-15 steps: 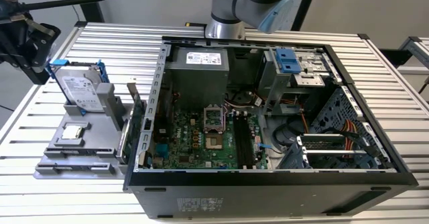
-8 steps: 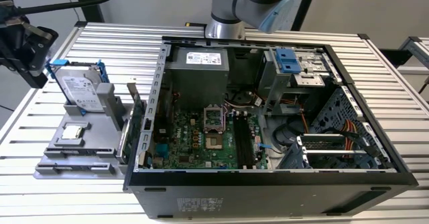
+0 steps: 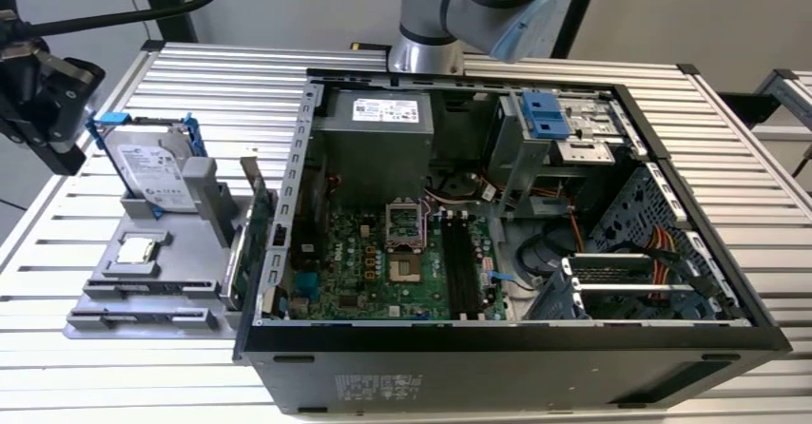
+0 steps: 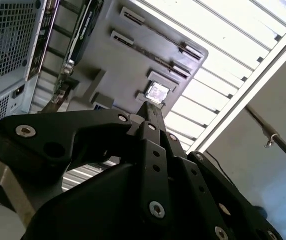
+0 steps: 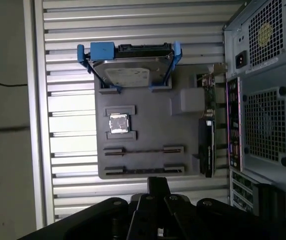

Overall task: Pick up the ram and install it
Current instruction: 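Pick up the ram and move it above insertion slot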

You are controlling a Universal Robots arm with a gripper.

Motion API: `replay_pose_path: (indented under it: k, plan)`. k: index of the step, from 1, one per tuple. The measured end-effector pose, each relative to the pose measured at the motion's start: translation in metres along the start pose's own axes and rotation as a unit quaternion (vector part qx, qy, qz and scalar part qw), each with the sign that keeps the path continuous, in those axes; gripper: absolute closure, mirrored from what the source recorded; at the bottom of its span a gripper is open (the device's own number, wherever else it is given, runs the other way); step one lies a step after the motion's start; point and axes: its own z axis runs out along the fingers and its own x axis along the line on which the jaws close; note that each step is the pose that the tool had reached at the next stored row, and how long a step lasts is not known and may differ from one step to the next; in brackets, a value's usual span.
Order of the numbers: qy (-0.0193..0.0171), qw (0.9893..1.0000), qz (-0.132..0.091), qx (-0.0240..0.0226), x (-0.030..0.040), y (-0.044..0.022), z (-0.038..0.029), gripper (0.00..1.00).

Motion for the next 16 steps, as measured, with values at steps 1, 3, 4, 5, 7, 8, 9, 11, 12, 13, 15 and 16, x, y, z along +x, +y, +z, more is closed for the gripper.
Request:
replay_pose_path:
  k: [1,3,4,5,7,8,9,11,12,13,15,16]
  plan:
    - [0.0000,1.0000,0.000,0.0000,-0.0001,-0.0015,-0.0001,1.00]
    - [0.0000,1.0000,-0.001,0.0000,-0.0008,-0.0044,-0.0001,1.00]
    - [0.0001,1.0000,-0.001,0.0000,-0.0016,-0.0054,-0.0002,1.00]
    - [0.0002,1.0000,-0.002,0.0000,-0.0025,-0.0061,-0.0002,1.00]
    - [0.0002,1.0000,-0.003,0.0000,-0.0044,-0.0076,-0.0002,1.00]
    - [0.0002,1.0000,-0.004,-0.0001,-0.0051,-0.0086,-0.0001,1.00]
    - [0.0003,1.0000,-0.004,-0.0001,-0.0057,-0.0095,-0.0002,1.00]
    - [0.0003,1.0000,-0.006,-0.0001,-0.0060,-0.0114,-0.0001,1.00]
    - [0.0004,1.0000,-0.008,-0.0001,-0.0061,-0.0122,0.0000,1.00]
    - [0.0006,1.0000,-0.010,-0.0001,-0.0061,-0.0128,0.0000,1.00]
    - [0.0008,0.9999,-0.016,-0.0003,-0.0062,-0.0132,0.0002,1.00]
    - [0.0010,0.9998,-0.019,-0.0003,-0.0063,-0.0133,0.0002,1.00]
